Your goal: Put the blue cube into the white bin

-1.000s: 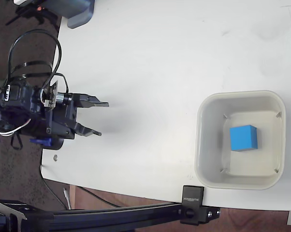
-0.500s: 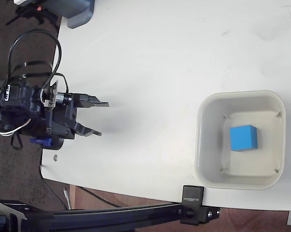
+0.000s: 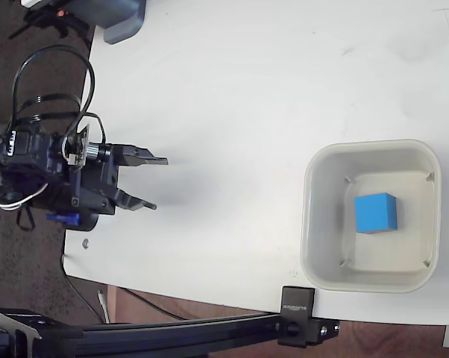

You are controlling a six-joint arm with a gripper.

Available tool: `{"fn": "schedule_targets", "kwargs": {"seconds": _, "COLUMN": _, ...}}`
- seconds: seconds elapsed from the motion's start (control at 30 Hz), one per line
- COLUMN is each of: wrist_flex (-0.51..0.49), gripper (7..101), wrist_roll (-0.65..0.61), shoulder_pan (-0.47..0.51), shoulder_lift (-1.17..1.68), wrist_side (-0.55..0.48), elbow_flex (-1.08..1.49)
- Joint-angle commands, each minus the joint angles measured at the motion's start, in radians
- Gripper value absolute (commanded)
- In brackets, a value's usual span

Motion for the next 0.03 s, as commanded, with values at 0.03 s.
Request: {"fn": "schedule_targets", "kwargs": {"seconds": 0.03, "wrist_flex": -0.017, "gripper": 100.3, "wrist_roll": 0.002, "shoulder_pan": -0.003, "shoulder_lift": 0.025, "wrist_side": 0.009, "elbow_flex": -0.025}}
